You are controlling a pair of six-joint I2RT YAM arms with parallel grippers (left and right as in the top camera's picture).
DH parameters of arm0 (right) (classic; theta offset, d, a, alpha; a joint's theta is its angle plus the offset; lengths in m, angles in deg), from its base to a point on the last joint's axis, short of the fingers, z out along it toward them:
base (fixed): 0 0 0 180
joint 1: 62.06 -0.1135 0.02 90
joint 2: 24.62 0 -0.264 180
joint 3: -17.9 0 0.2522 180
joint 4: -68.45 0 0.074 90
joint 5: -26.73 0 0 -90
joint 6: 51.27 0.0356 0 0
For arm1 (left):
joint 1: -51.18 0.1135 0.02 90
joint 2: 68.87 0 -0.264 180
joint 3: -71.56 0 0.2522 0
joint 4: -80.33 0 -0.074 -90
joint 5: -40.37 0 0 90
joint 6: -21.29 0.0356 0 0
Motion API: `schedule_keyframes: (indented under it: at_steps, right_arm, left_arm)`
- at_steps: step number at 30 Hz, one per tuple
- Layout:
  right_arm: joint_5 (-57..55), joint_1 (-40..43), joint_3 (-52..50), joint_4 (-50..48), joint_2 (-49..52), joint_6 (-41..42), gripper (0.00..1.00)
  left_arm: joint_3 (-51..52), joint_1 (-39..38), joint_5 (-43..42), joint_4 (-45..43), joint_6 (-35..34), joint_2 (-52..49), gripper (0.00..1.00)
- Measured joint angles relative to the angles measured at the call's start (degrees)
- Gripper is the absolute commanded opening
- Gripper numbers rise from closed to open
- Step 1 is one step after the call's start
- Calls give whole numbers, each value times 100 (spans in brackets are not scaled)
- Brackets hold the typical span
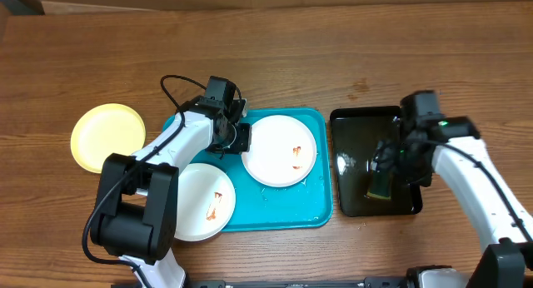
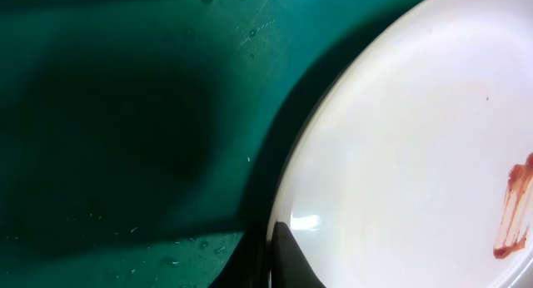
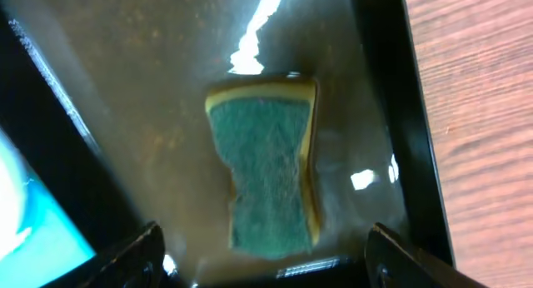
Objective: Clean dirty plates on tray and stack at the side
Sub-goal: 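Lower the right gripper into the black tray and grasp the sponge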
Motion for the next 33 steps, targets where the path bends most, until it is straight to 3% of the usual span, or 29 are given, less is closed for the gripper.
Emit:
schedule_keyframes:
  at_steps: [7,9,14,16,18,19,20,21,28,33]
  right_arm:
    - [-225,-116,-782,-863,26,173,75]
    - [-186,-116,-1062,-1196,37,195,69]
    - [13,-118,-1598,-1790,55,243,27]
    - [55,-120,-1646,-1860,57,216,4]
    - [98,-120,-1652,-1888,57,229,4]
    - [105,-120,-1652,-1888,57,223,21]
    - [136,-120,-1652,-1882,57,199,57]
    - [168,-120,-1646,-1849,57,149,70]
    - [232,-120,-1309,-1722,63,-17,83]
    - [85,-120,-1259,-1823,63,-50,83]
  left_arm:
    - [2,0,20,7,-22,0,4]
    - [2,0,20,13,-22,0,4]
    - [2,0,20,17,-44,0,4]
    - [2,0,20,17,-66,0,4]
    - [2,0,20,20,-83,0,4]
    - [2,0,20,24,-85,0,4]
    - [2,0,20,24,-85,0,4]
    - [2,0,20,24,-85,0,4]
    - [9,0,20,17,-85,0,4]
    - [9,0,20,17,-85,0,4]
